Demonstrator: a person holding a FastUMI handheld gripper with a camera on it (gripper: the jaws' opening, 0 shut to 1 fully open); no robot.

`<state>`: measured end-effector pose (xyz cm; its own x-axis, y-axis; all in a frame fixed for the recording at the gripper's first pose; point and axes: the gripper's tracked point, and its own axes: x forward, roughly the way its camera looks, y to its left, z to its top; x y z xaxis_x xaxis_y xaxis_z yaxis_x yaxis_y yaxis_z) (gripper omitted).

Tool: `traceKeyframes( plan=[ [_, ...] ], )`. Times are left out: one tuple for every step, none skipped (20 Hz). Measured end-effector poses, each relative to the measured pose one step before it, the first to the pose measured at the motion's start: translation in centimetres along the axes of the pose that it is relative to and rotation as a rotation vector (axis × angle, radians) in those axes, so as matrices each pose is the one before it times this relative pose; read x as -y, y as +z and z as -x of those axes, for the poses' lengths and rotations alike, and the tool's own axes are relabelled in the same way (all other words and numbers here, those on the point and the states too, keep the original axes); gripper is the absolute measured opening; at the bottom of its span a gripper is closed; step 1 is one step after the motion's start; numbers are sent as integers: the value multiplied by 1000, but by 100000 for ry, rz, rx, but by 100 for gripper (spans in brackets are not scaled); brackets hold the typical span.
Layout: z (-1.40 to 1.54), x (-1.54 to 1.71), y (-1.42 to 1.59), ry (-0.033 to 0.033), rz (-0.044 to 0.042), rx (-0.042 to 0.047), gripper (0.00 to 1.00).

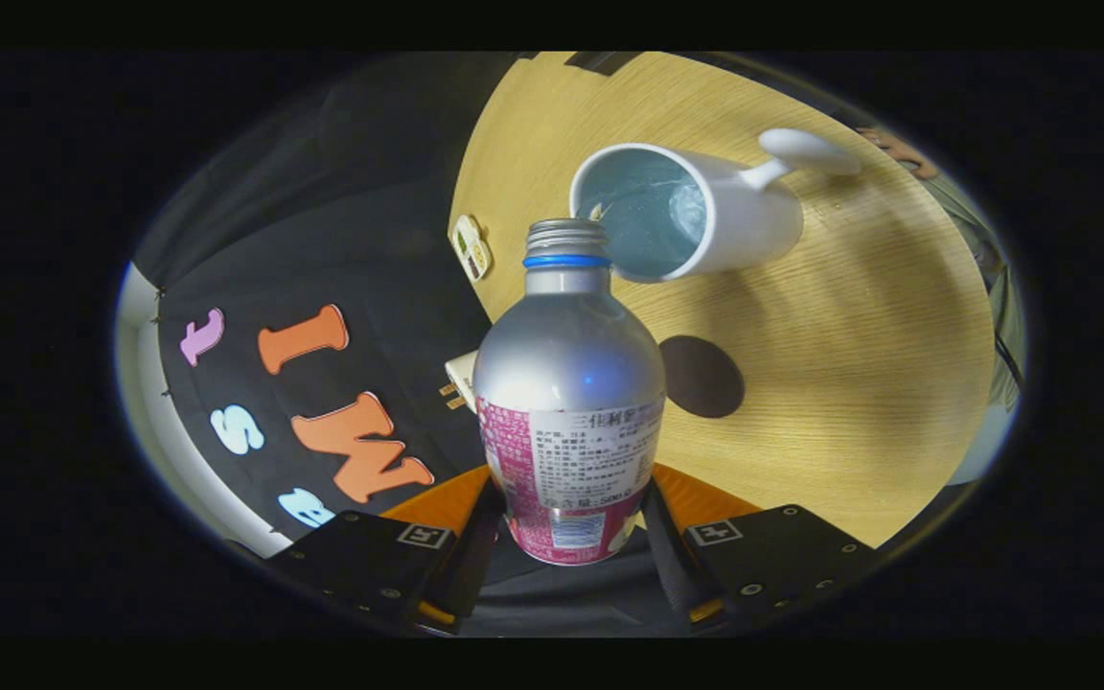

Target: Take the bottle from table, then pour the juice into the cup, finally place the bottle on the coaster

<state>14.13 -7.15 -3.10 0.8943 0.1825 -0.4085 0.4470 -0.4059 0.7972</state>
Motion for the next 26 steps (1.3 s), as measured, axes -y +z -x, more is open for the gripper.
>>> traceKeyframes(
  plan=[
    [77,-66,-56,-268,-706,-344,75],
    [91,-62,9,-162,-631,-14,75],
    [151,4,-19,90,-546,-31,75],
    [-17,9,110,-73,-219,117,74],
    [167,-3,-71,-417,90,-205,75],
    [-35,-92,48,78,-215,32,75],
    [209,-49,-46,-201,-617,-403,75],
    [113,-35,-10,-179,-1060,-215,74],
    [-9,-91,-34,-22,-1203,20,74],
    [38,50,-36,-148,-629,-141,74],
    [44,-104,-96,-17,-24,14,74],
    [-73,64,-82,-255,-267,-96,74],
    [20,-151,-5,176,-509,-195,74],
    [-48,-53,-61,-118,-634,4,74],
    [6,86,13,-131,-523,-108,74],
    [-74,-11,40,404,-426,147,74],
    [7,-15,-124,-113,-178,-228,74],
    [-9,9,22,-78,-179,114,74],
    [-109,-53,64,-242,-328,94,74],
    [-24,101,-109,-516,-281,-616,74],
    [18,-6,35,-117,-709,331,75],
    [-65,37,-6,-207,-371,-185,74],
    [57,114,-93,-769,-417,-281,74],
    [-49,44,74,-188,-512,309,74],
    [46,27,-14,-365,-180,-94,74],
    [-29,48,112,-88,-263,308,74]
  ],
)
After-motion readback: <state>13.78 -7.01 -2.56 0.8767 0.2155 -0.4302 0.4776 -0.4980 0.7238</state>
